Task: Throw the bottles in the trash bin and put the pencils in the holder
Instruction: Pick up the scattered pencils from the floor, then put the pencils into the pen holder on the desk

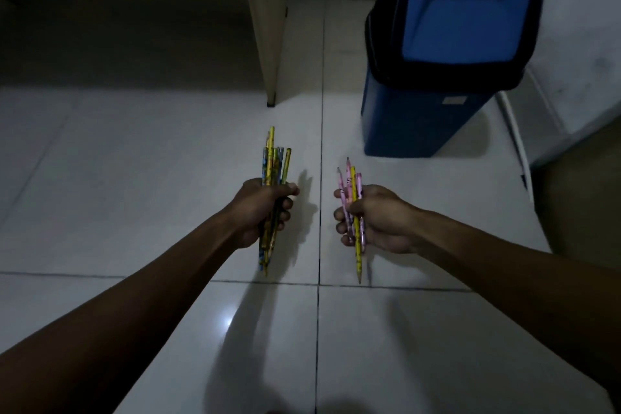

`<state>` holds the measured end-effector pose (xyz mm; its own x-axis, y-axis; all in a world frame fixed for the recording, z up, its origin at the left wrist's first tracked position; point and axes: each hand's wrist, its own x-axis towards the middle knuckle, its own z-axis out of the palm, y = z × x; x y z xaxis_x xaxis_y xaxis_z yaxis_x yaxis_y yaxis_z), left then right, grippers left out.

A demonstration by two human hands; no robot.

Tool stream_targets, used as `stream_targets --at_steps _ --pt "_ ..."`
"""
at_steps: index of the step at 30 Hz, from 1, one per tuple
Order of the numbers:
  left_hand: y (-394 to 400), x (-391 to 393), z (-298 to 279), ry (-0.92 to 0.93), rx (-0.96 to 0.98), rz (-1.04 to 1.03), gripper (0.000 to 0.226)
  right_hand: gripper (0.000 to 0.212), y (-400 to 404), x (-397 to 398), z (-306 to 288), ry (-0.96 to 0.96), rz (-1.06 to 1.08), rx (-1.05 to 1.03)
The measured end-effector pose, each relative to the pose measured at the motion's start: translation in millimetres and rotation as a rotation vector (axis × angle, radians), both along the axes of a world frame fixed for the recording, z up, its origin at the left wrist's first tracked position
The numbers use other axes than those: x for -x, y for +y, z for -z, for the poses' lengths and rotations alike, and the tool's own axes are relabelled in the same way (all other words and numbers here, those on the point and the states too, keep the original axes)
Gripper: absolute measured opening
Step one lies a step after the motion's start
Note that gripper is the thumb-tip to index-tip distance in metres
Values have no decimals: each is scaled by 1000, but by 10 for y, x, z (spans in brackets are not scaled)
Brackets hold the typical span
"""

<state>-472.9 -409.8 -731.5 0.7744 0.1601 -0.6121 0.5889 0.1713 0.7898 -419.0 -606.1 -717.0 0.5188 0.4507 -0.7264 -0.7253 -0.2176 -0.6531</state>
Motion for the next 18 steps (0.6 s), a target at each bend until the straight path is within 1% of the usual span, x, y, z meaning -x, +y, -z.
stream_targets --at_steps 2,4,9,12,14,16,18 --pt "-33 -136 -160 -7 -9 17 12 34 -5 -118 -195 29 18 -49" --pt "-76 -216 -358 2 3 14 12 32 11 -201 -436 70 80 -92" --pt "-298 -204 -1234 42 40 -25 21 22 1 -143 -1342 190 230 -164" --pt "-386 -161 -1994 47 65 -36 22 12 13 -54 -2072 244 244 -202" --pt "-423 -130 -2542 42 91 -35 28 9 32 0 -2577 245 241 -202" --pt "-427 -123 -3164 44 112 -42 36 11 58 19 -3171 225 242 -201" --pt "-424 -114 -3806 32 114 -71 37 19 97 24 -3815 197 248 -217"
